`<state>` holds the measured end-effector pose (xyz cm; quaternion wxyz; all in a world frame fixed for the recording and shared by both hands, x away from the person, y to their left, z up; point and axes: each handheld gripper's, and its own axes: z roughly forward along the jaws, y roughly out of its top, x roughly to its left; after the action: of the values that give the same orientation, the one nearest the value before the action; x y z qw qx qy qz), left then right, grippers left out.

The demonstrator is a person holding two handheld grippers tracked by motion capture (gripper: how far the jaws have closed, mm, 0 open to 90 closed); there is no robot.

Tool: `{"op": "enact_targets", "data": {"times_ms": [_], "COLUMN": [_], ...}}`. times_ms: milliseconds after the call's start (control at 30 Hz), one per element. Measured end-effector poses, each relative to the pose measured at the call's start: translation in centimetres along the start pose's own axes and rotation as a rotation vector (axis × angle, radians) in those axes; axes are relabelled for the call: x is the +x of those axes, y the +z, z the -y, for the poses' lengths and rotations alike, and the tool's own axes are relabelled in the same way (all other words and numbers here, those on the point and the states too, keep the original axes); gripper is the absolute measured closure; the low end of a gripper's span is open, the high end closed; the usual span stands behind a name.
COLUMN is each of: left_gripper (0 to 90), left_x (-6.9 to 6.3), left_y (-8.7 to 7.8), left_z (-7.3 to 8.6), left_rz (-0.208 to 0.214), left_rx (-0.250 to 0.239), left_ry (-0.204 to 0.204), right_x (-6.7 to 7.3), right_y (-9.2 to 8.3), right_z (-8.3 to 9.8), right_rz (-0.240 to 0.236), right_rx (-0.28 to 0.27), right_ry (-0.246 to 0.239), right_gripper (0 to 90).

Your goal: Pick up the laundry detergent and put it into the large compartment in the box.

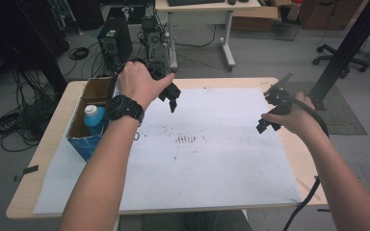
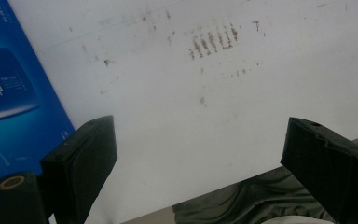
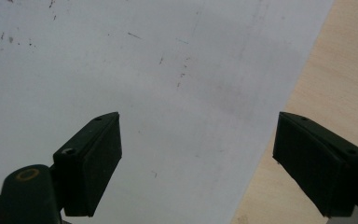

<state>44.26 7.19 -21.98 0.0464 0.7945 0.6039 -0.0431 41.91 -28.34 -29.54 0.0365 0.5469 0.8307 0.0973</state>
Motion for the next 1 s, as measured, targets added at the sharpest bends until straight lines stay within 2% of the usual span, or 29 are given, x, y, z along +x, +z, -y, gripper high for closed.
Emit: {"op": "enact_targets", "data": {"times_ms": [233, 433, 1000], "left_gripper": [10.7, 10.7, 10.6], "left_x": [-0.9, -1.2, -1.2], "left_y": [2.0, 3.2, 3.9], "left_z": [0.1, 0.0, 0.2], "left_rz": [0.004, 0.011, 0.018], "left_rx": [0.025, 0.036, 0.051], "left_ry": [0.025, 0.037, 0.036], "right_x": [0.1, 0.0, -0.3], "right_y": [0.2, 0.0, 0.1], "right_z": [0.3, 0.4, 0.8], "right_rz": [-0.002, 0.001, -0.002], "right_rx": [0.001, 0.002, 0.003], "right_ry": [0.003, 0.006, 0.010], "right_gripper": [15.4, 15.4, 15.4]}}
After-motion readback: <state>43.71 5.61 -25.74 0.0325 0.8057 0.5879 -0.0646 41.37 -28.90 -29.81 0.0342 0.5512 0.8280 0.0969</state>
